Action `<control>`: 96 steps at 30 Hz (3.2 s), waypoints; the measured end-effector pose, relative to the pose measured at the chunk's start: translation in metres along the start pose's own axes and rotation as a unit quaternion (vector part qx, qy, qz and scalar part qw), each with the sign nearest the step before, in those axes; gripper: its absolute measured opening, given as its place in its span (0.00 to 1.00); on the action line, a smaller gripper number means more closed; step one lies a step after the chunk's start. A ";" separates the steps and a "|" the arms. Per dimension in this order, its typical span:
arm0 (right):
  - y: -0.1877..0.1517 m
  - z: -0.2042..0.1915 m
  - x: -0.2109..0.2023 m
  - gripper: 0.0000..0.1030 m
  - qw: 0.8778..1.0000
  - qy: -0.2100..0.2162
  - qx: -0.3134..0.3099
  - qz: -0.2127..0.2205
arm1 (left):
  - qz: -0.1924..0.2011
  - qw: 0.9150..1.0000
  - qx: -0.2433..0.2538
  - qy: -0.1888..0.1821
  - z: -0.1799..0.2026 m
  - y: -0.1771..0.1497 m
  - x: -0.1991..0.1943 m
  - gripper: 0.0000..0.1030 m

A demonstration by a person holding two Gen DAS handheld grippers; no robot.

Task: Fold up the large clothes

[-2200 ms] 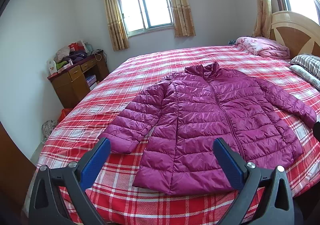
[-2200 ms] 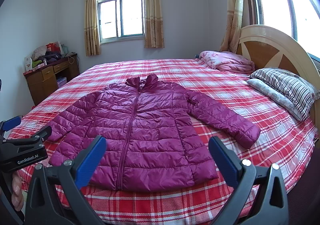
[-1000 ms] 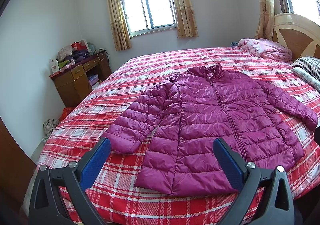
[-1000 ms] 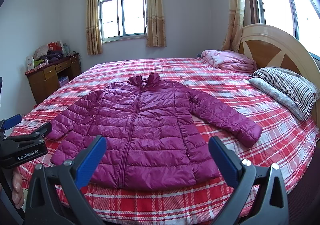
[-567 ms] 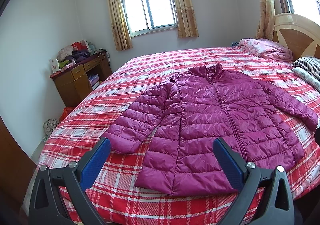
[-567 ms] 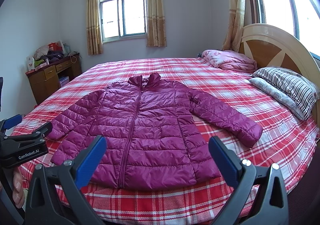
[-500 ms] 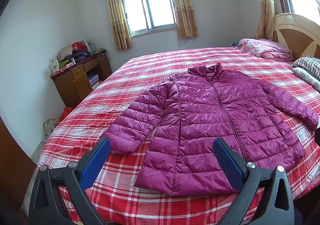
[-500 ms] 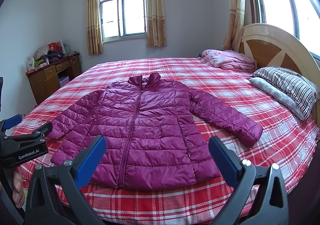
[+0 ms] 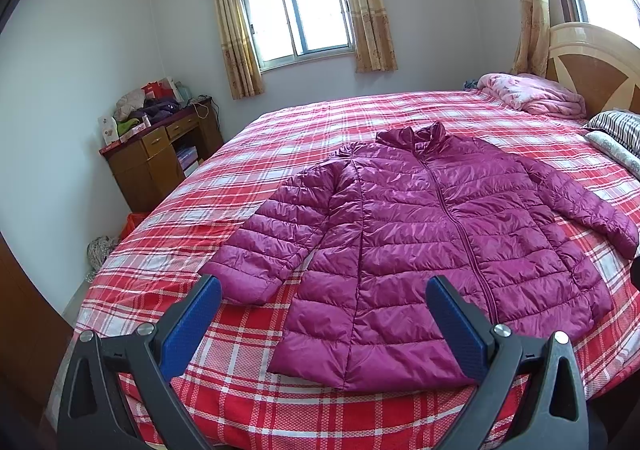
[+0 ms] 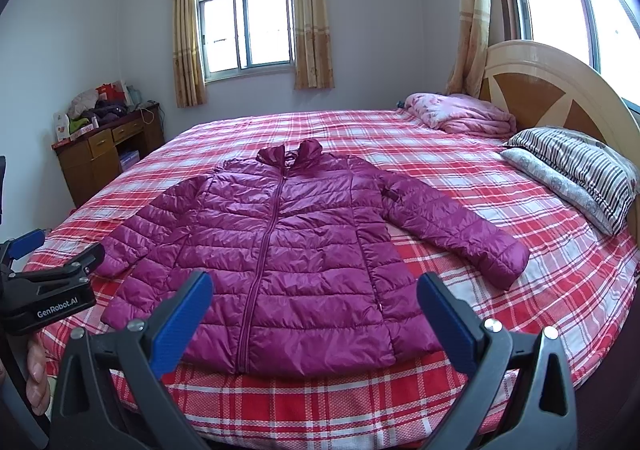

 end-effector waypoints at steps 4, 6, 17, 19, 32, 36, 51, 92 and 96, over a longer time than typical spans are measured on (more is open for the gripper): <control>-0.002 0.002 0.004 1.00 1.000 0.001 0.001 -0.005 | -0.006 1.000 0.001 0.001 0.001 -0.002 0.007 0.99; -0.004 0.003 0.008 1.00 1.000 0.001 0.001 -0.009 | -0.009 1.000 0.001 0.002 0.000 -0.004 0.011 0.99; -0.015 0.025 0.040 1.00 0.999 -0.011 0.017 -0.046 | -0.042 0.999 0.003 0.012 -0.004 -0.014 0.050 0.99; -0.015 0.031 0.047 1.00 0.999 -0.013 0.021 -0.048 | -0.048 0.999 0.004 0.017 -0.006 -0.016 0.059 0.99; -0.025 0.143 0.113 1.00 0.985 -0.106 0.088 -0.103 | -0.095 0.995 0.025 0.025 -0.010 -0.024 0.135 0.99; -0.031 0.183 0.129 1.00 0.974 -0.132 0.131 -0.126 | -0.100 0.994 0.029 0.028 -0.009 -0.021 0.158 0.99; -0.046 0.282 0.170 0.79 0.934 -0.151 0.279 -0.161 | -0.125 0.991 -0.003 0.041 -0.029 -0.020 0.220 0.99; 0.149 0.015 0.156 0.12 0.977 -0.059 -0.202 0.046 | -0.103 0.983 -0.097 0.120 -0.170 -0.016 0.215 0.99; 0.140 -0.022 0.167 0.12 0.969 -0.036 -0.241 0.044 | -0.106 0.981 -0.101 0.126 -0.179 -0.019 0.216 0.99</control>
Point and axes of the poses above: each gripper's, at about its wrist camera, not at the fingertips, and x roughly the way its jaws point, z to its right, y to its top, the point moved 3 cm from there along x, roughly the way its jaws point, and after that the axes turned 4 degrees about -y, right-handed, at the moved point
